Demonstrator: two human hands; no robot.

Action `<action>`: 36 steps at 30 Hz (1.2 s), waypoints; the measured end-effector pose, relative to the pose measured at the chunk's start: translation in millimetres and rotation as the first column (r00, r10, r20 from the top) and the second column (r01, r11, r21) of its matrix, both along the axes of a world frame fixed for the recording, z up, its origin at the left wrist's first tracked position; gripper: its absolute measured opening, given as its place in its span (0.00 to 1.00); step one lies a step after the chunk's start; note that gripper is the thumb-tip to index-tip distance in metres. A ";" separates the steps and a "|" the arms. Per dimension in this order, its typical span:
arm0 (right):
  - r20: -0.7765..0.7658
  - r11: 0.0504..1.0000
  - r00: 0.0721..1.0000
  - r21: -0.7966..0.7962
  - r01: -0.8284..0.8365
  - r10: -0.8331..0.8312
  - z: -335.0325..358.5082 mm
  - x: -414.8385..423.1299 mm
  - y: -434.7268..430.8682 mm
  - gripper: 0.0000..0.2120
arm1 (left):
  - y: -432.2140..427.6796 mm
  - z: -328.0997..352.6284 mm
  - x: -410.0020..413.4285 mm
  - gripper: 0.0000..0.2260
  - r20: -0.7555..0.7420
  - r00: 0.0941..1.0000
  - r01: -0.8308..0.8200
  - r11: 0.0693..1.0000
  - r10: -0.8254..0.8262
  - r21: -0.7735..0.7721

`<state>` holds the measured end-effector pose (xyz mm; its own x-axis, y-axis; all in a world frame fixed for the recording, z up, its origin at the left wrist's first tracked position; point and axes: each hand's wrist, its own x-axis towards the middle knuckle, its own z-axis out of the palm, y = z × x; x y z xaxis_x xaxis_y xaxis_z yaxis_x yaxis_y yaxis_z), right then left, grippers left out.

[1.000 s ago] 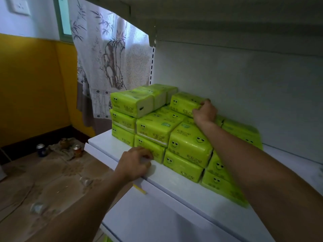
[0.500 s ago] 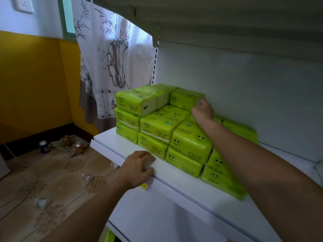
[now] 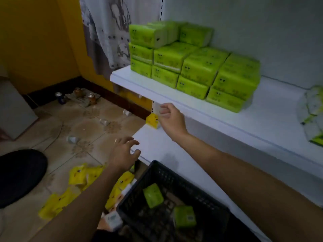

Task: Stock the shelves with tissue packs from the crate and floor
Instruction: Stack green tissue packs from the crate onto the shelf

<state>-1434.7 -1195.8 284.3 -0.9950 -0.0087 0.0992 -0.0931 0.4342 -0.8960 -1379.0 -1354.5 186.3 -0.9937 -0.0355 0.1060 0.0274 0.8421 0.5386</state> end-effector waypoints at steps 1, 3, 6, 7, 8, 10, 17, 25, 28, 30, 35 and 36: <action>0.069 1.000 0.997 0.024 -0.020 0.019 -27.7 9.0 2.1 0.17 | 2.3 -17.7 9.5 0.18 0.033 0.999 0.006 1.000 -0.006 0.003; 0.219 0.998 0.976 0.062 -0.034 0.020 -82.3 23.2 10.5 0.17 | 10.1 -54.9 27.1 0.25 0.100 0.995 0.023 1.000 -0.024 0.011; 0.367 0.994 0.929 0.112 0.016 -0.056 -160.3 39.5 29.4 0.17 | 25.1 -118.4 44.0 0.28 0.222 0.973 0.056 0.996 -0.069 0.063; 0.404 0.989 0.911 0.145 0.027 -0.084 -185.3 43.6 35.9 0.17 | 31.6 -139.2 46.9 0.27 0.267 0.961 0.048 0.994 -0.073 0.100; 0.444 0.984 0.889 0.176 0.034 -0.110 -208.8 48.5 41.8 0.17 | 38.7 -157.9 49.6 0.25 0.324 0.943 0.035 0.989 -0.080 0.143; 0.519 0.978 0.841 0.202 0.051 -0.151 -254.2 56.4 51.3 0.18 | 54.1 -189.4 52.2 0.18 0.410 0.909 -0.015 0.976 -0.077 0.217; 0.708 0.973 0.674 0.217 0.080 -0.213 -397.3 71.8 66.9 0.19 | 90.5 -304.5 39.9 0.15 0.651 0.751 -0.378 0.881 0.113 0.283; 0.790 0.965 0.606 0.223 -0.139 -0.096 -473.9 37.5 50.2 0.19 | 107.0 -379.5 21.1 0.17 0.812 0.528 -0.676 0.703 0.250 0.223; 0.780 0.937 0.623 0.261 -0.231 -0.064 -487.1 21.5 42.8 0.22 | 114.3 -397.2 22.4 0.14 0.856 0.440 -0.761 0.619 0.272 0.194; 0.792 0.920 0.611 0.240 -0.310 -0.001 -492.5 12.0 42.0 0.29 | 119.0 -405.5 25.9 0.14 0.880 0.406 -0.776 0.603 0.248 0.188; 0.810 0.910 0.577 0.314 -0.272 -0.107 -508.7 5.2 47.5 0.28 | 124.9 -419.6 33.9 0.21 0.887 0.425 -0.767 0.593 0.181 0.247; 0.781 0.884 0.613 0.366 -0.290 -0.122 -510.7 4.9 49.2 0.28 | 125.0 -421.7 35.5 0.23 0.876 0.444 -0.771 0.579 0.190 0.265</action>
<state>-1429.8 -1146.5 -226.4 -0.6802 0.0692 -0.7298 0.4753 0.7996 -0.3671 -1343.5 -1229.6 -235.4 -0.4618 -0.2935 -0.8370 -0.8832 0.0651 0.4644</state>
